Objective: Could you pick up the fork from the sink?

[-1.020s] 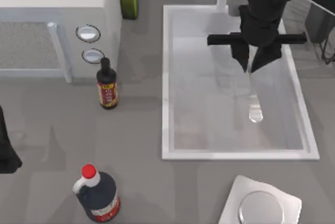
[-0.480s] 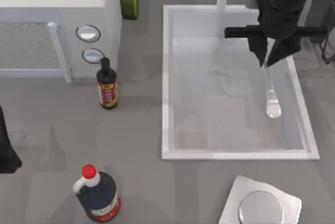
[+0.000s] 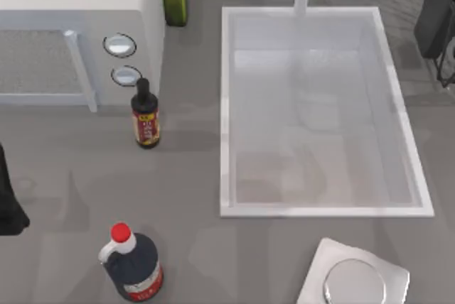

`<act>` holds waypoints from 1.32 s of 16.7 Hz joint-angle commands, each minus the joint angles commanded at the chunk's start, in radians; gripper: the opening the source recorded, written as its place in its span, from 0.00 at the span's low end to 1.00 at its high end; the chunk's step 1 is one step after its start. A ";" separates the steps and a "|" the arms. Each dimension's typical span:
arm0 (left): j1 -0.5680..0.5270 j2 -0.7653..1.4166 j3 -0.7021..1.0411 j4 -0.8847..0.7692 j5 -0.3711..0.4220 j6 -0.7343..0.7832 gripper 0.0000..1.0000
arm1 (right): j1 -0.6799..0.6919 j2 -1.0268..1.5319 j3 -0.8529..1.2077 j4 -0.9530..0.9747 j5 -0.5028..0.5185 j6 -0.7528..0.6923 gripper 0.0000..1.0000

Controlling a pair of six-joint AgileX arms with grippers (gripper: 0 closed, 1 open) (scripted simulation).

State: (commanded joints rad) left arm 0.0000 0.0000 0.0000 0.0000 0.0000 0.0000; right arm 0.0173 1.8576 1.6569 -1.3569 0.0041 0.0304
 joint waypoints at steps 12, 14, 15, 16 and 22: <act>0.000 0.000 0.000 0.000 0.000 0.000 1.00 | -0.070 -0.066 -0.190 0.104 -0.003 -0.072 0.00; 0.000 0.000 0.000 0.000 0.000 0.000 1.00 | -0.070 -0.051 -0.271 0.216 -0.003 -0.071 0.00; 0.000 0.000 0.000 0.000 0.000 0.000 1.00 | -0.070 -0.043 -0.314 0.274 -0.003 -0.071 0.00; 0.000 0.000 0.000 0.000 0.000 0.000 1.00 | -0.070 -0.035 -0.356 0.323 -0.003 -0.070 0.00; 0.000 0.000 0.000 0.000 0.000 0.000 1.00 | -0.071 -0.016 -0.442 0.413 -0.003 -0.069 0.00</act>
State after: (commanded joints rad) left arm 0.0000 0.0000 0.0000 0.0000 0.0000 0.0000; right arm -0.0533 1.8415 1.2147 -0.9440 0.0006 -0.0390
